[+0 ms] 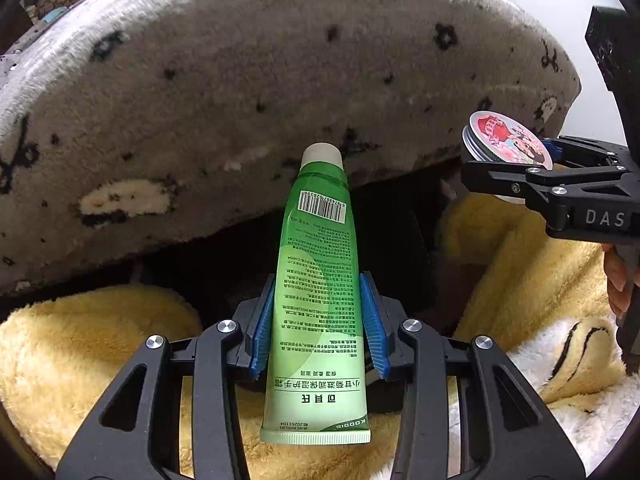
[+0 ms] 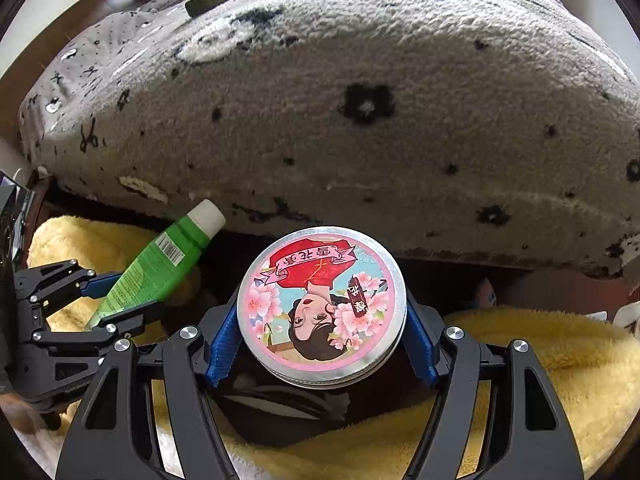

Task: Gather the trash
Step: 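Carry green tube and pink tin down to the bin and open both tools, then raise both tools back over the bed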

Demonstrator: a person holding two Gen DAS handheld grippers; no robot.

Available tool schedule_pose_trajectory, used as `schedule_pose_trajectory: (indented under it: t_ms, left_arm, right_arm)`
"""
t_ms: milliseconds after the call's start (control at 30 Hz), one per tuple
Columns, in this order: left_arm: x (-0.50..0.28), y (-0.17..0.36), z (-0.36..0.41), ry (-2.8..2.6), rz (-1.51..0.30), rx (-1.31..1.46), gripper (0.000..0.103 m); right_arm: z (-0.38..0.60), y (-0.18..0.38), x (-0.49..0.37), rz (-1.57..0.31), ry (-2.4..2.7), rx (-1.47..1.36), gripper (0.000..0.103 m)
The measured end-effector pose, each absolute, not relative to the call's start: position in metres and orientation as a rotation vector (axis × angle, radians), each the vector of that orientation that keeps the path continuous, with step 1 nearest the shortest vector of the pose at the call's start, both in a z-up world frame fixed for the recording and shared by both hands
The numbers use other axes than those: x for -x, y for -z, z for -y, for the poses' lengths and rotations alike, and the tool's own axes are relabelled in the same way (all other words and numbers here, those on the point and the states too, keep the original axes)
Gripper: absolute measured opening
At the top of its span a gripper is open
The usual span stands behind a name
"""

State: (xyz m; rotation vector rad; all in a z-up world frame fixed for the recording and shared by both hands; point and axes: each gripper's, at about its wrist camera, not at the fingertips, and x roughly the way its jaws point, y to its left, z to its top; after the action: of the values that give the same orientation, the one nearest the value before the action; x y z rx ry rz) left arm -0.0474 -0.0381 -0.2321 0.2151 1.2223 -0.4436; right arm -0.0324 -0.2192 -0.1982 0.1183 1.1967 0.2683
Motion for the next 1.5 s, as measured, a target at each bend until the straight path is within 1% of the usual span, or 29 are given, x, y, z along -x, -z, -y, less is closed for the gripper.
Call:
schedule_pose_trajectory:
  t_ms: [400, 567, 600, 667, 733, 767, 833, 900, 1033, 1067, 1200, 1300, 1333, 1500]
  left_arm:
    - [0.020, 0.290, 0.051, 0.489, -1.408, -0.181, 0.038]
    - [0.015, 0.298, 0.053, 0.496, -1.421, -0.167, 0.038]
    - [0.013, 0.298, 0.052, 0.499, -1.420, -0.161, 0.036]
    - [0.009, 0.296, 0.050, 0.499, -1.418, -0.159, 0.039]
    - [0.006, 0.294, 0.049, 0.494, -1.416, -0.164, 0.048]
    - [0.005, 0.293, 0.049, 0.488, -1.414, -0.169, 0.049]
    - [0.003, 0.291, 0.047, 0.480, -1.409, -0.168, 0.051]
    - [0.001, 0.287, 0.043, 0.469, -1.404, -0.162, 0.052]
    - [-0.002, 0.275, 0.033, 0.456, -1.378, -0.156, 0.059]
    - [-0.001, 0.271, 0.033, 0.452, -1.370, -0.154, 0.060]
    - [-0.006, 0.251, 0.027, 0.432, -1.321, -0.149, 0.070]
    - [-0.008, 0.236, 0.020, 0.419, -1.278, -0.146, 0.076]
    - [-0.008, 0.229, 0.018, 0.414, -1.262, -0.142, 0.079]
    - [-0.014, 0.194, 0.009, 0.378, -1.166, -0.139, 0.088]
  right_arm:
    - [0.207, 0.250, 0.015, -1.366, -0.286, -0.166, 0.070]
    - [0.208, 0.265, 0.004, -1.408, -0.286, -0.214, 0.071]
    - [0.206, 0.267, 0.003, -1.413, -0.284, -0.215, 0.071]
    - [0.202, 0.269, 0.003, -1.423, -0.290, -0.210, 0.071]
    - [0.199, 0.270, 0.002, -1.423, -0.293, -0.210, 0.073]
    - [0.200, 0.269, 0.002, -1.419, -0.288, -0.217, 0.078]
    - [0.201, 0.268, 0.000, -1.407, -0.276, -0.222, 0.082]
    - [0.202, 0.264, -0.001, -1.390, -0.267, -0.223, 0.082]
    - [0.209, 0.255, -0.002, -1.355, -0.252, -0.228, 0.086]
    - [0.211, 0.251, -0.002, -1.345, -0.248, -0.229, 0.088]
    - [0.216, 0.233, -0.002, -1.294, -0.232, -0.225, 0.092]
    - [0.223, 0.217, -0.002, -1.250, -0.220, -0.227, 0.094]
    - [0.226, 0.211, -0.002, -1.234, -0.216, -0.224, 0.094]
    - [0.241, 0.179, -0.007, -1.149, -0.191, -0.225, 0.096]
